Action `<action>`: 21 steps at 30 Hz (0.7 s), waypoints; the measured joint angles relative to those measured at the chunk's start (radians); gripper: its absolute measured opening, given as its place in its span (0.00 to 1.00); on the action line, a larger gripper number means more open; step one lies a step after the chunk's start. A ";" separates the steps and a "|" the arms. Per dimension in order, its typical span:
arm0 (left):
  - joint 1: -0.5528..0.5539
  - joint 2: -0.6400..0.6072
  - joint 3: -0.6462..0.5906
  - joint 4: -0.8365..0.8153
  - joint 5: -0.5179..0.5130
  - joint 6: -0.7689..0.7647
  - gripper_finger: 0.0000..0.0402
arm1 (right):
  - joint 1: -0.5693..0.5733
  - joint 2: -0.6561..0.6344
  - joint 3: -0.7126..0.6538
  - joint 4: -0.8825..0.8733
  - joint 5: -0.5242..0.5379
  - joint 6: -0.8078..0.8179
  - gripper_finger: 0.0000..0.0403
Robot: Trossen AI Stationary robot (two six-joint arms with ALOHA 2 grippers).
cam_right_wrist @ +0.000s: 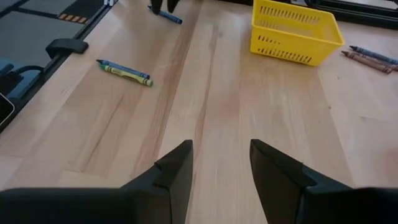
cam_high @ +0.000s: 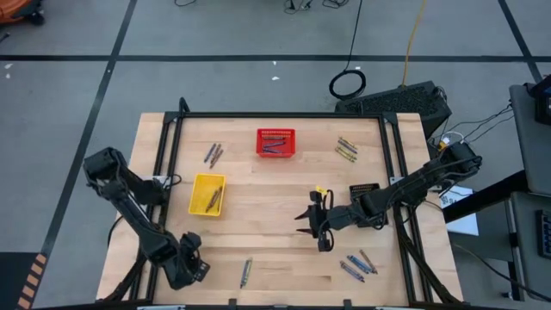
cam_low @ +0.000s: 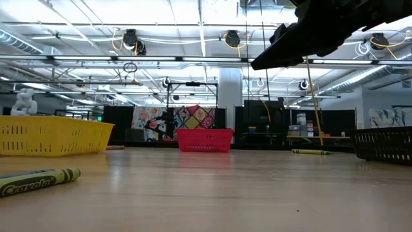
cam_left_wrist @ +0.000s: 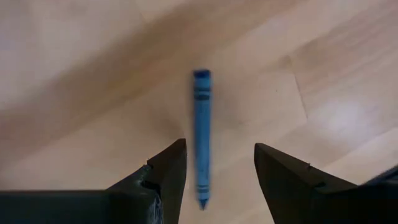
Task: Sort crayons
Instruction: Put the blue crayon into the red basket
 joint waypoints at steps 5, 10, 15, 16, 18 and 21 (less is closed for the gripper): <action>-0.005 0.064 0.006 0.007 0.035 -0.020 0.46 | 0.000 0.000 0.000 -0.004 0.000 0.002 0.36; 0.012 0.081 0.007 -0.008 0.056 -0.021 0.29 | 0.009 -0.001 0.000 -0.028 0.003 0.006 0.36; 0.047 0.088 0.038 -0.025 0.052 -0.013 0.04 | 0.058 -0.025 0.000 -0.094 0.071 0.015 0.36; 0.055 0.088 0.046 -0.026 0.049 -0.013 0.03 | 0.070 -0.029 0.000 -0.114 0.092 0.020 0.36; 0.068 0.092 0.070 -0.030 0.022 -0.012 0.03 | 0.088 -0.032 0.000 -0.131 0.131 0.032 0.36; 0.094 0.095 0.119 -0.033 -0.089 -0.010 0.03 | 0.113 -0.031 0.000 -0.148 0.164 0.040 0.36</action>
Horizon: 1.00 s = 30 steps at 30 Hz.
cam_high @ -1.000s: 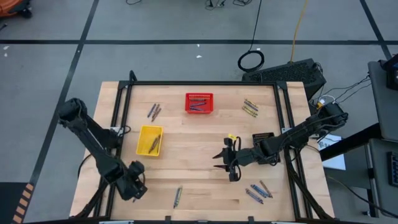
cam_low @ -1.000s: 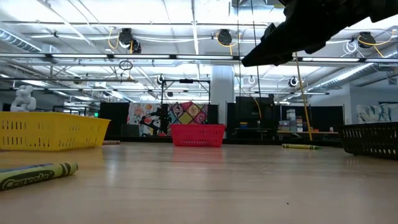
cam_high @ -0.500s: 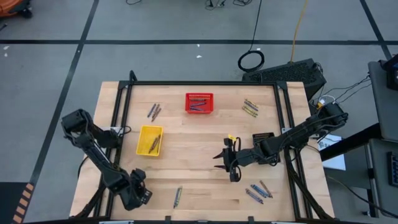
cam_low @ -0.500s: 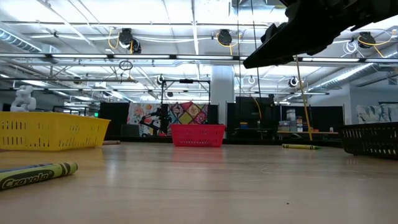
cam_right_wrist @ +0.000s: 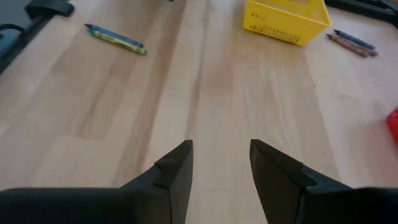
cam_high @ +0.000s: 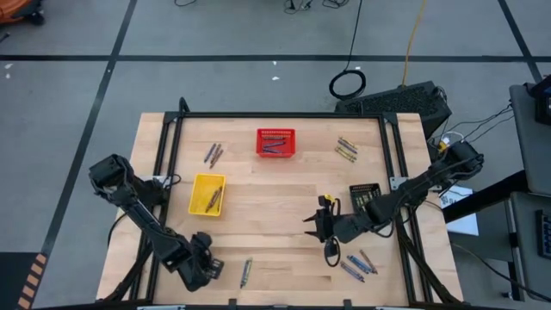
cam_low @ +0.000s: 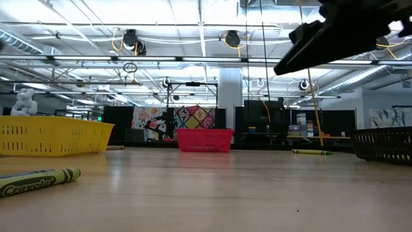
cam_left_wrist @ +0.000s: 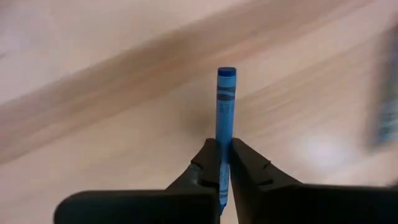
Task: Sort crayons
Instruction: Put the blue crayon into the red basket
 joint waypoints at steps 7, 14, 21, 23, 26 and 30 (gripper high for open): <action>0.071 0.023 0.094 0.035 -0.150 0.004 0.01 | 0.032 0.000 0.000 0.000 0.022 0.018 0.36; 0.122 0.142 0.156 0.110 -0.135 0.036 0.01 | 0.063 0.006 0.000 -0.005 0.049 0.026 0.36; 0.139 0.192 0.171 0.154 -0.121 0.051 0.11 | 0.104 0.005 0.000 -0.007 0.049 0.026 0.36; 0.143 0.191 0.171 0.150 -0.115 0.053 0.19 | 0.113 0.005 0.000 -0.007 0.049 0.026 0.36; 0.143 0.183 0.172 0.144 -0.110 0.055 0.31 | 0.120 0.005 0.000 -0.007 0.049 0.026 0.36; 0.142 0.181 0.172 0.222 -0.111 0.088 0.44 | 0.130 0.005 0.000 -0.008 0.049 0.019 0.36</action>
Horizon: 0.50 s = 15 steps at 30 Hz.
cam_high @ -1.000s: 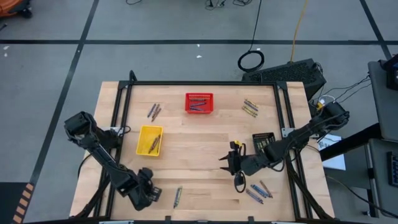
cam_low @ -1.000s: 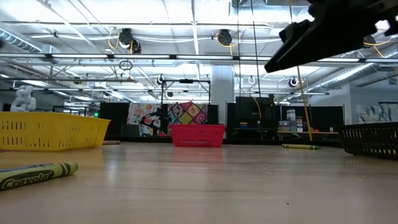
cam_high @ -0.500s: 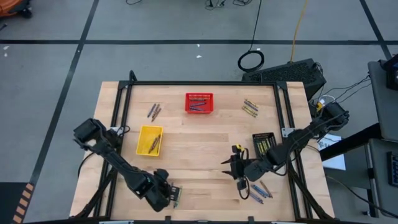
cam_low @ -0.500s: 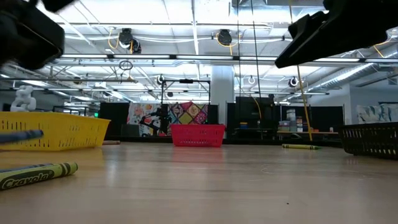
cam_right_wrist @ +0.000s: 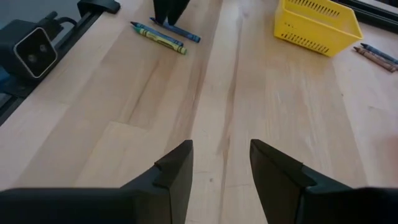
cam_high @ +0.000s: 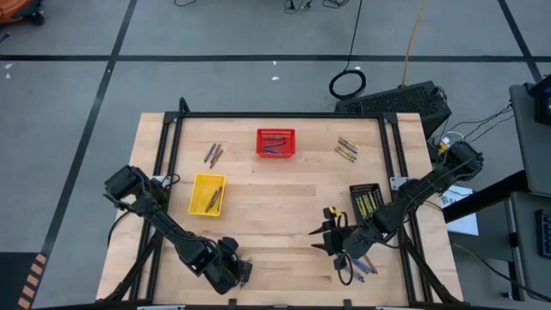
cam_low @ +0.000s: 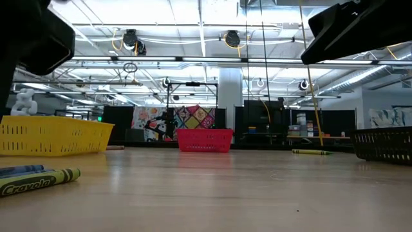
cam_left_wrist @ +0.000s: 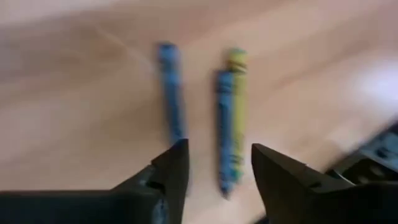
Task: Sort crayons
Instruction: Put the blue crayon into the red basket
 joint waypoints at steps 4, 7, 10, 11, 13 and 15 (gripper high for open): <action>0.001 0.012 0.042 0.033 0.010 0.047 0.48 | 0.000 0.000 0.000 0.000 0.001 -0.012 0.36; 0.006 0.030 0.129 -0.122 0.044 0.062 0.47 | 0.000 0.000 0.000 0.000 0.003 -0.019 0.36; 0.008 0.047 0.239 -0.290 0.047 0.067 0.45 | 0.000 0.000 0.000 0.001 0.003 -0.020 0.36; 0.011 0.056 0.269 -0.326 0.047 0.068 0.45 | 0.000 0.000 0.000 0.001 0.003 -0.020 0.36; 0.020 0.084 0.312 -0.377 0.052 0.071 0.44 | 0.000 0.000 0.000 0.001 0.003 -0.021 0.36; 0.034 0.118 0.345 -0.396 0.077 0.091 0.43 | 0.000 0.000 0.000 0.001 0.003 -0.022 0.36</action>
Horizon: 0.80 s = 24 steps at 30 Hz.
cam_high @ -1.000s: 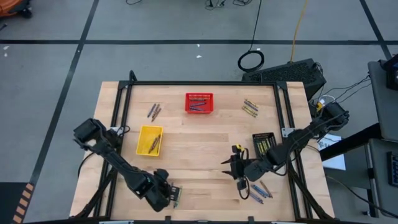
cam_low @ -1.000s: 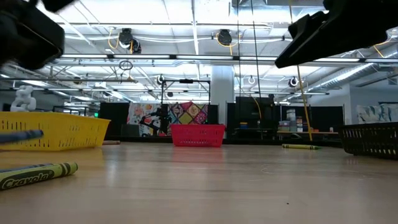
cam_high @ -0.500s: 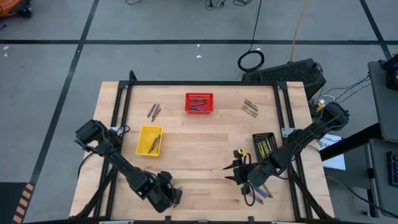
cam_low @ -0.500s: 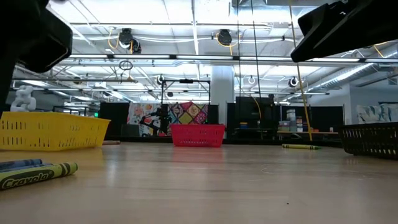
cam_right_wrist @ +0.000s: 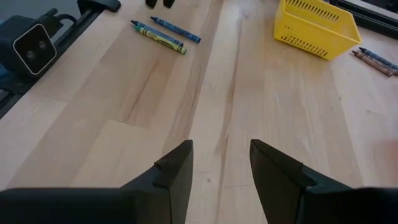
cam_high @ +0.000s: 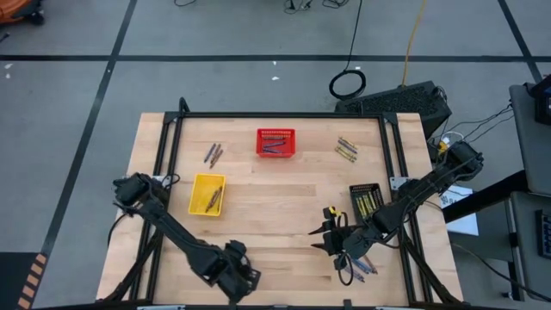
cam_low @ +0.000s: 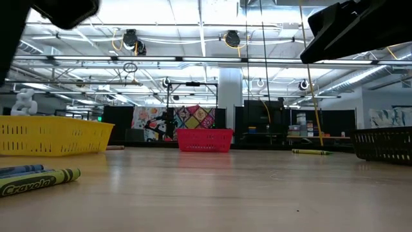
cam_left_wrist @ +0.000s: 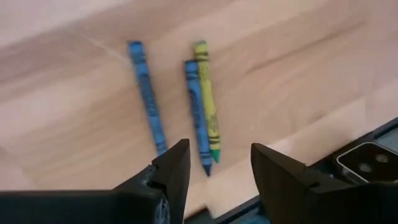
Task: Sort crayons
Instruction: Put the blue crayon into the red basket
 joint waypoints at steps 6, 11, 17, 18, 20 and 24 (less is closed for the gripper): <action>0.032 0.119 0.110 -0.075 0.089 0.047 0.40 | 0.000 0.000 0.000 0.001 0.000 0.000 0.36; 0.039 0.172 0.233 -0.218 0.089 0.049 0.37 | 0.000 0.000 0.000 0.001 -0.001 -0.001 0.36; 0.038 0.187 0.259 -0.241 0.034 0.023 0.34 | 0.000 0.000 0.000 0.001 -0.001 0.000 0.36; 0.038 0.187 0.260 -0.233 0.012 0.024 0.34 | 0.000 0.000 0.000 0.001 -0.001 0.000 0.36; 0.038 0.188 0.260 -0.229 -0.028 0.048 0.34 | 0.000 0.000 0.000 0.001 -0.001 0.000 0.36; 0.044 0.187 0.260 -0.234 -0.055 0.105 0.34 | 0.000 0.000 0.000 0.000 -0.002 0.000 0.36</action>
